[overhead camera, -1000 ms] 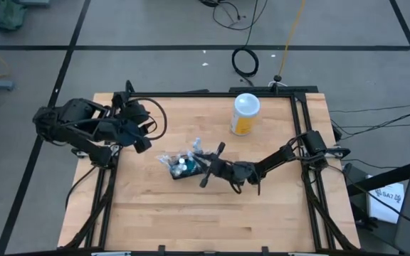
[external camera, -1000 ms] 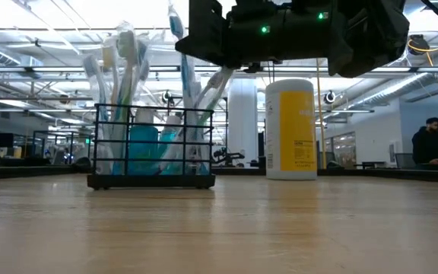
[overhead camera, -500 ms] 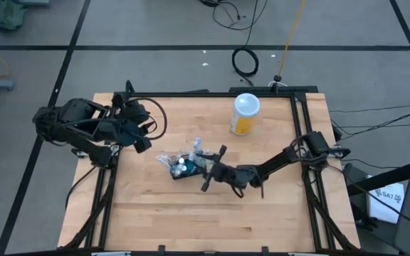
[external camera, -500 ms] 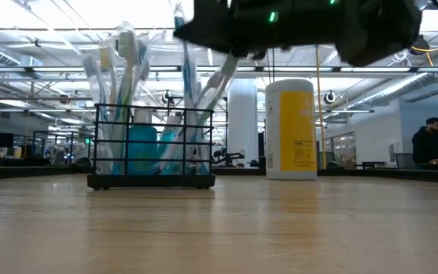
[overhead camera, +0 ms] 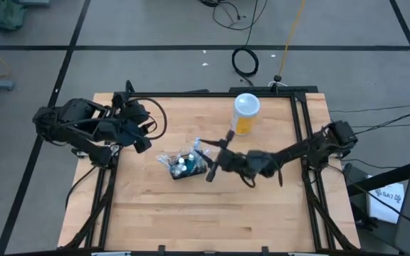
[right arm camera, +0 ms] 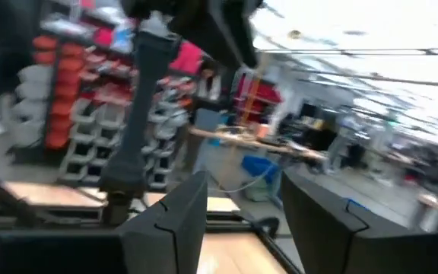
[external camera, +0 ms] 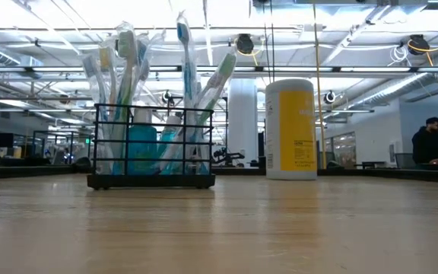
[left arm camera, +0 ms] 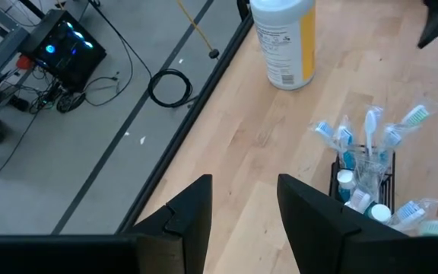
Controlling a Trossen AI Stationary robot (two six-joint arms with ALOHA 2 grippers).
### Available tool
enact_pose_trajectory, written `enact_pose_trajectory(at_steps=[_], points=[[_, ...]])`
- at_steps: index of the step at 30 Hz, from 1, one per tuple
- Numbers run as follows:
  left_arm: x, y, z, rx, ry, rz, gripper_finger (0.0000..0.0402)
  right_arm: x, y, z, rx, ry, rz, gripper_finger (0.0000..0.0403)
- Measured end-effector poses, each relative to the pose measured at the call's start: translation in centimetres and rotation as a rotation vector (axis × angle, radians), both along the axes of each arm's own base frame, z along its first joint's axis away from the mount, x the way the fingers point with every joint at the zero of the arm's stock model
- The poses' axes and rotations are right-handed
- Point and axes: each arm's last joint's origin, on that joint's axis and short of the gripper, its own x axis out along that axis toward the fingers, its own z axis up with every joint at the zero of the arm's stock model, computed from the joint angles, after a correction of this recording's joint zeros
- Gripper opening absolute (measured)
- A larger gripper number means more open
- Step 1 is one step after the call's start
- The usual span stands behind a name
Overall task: Pick & Place toothbrushing station
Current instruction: Return to Home Position
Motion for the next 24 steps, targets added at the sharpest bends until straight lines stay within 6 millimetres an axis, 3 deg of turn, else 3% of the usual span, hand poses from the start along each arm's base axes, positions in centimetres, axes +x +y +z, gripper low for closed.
enact_pose_trajectory(at_steps=[5,11,18,24], points=[[0.0,0.0,0.0,0.000,-0.002,0.000,0.0157,2.2,-3.0,2.0,0.026,0.120,0.095,0.0143],[0.0,0.0,0.0,-0.002,-0.002,-0.001,0.0157,3.5,-6.4,0.3,0.224,0.246,0.039,0.0125],[0.0,0.0,0.0,-0.011,0.005,-0.013,0.0157,4.1,-6.8,-0.8,0.313,0.273,0.153,0.0111],[0.0,0.0,0.0,-0.006,0.010,-0.019,0.0157,3.9,-6.7,1.4,0.254,0.126,0.180,0.0107]])
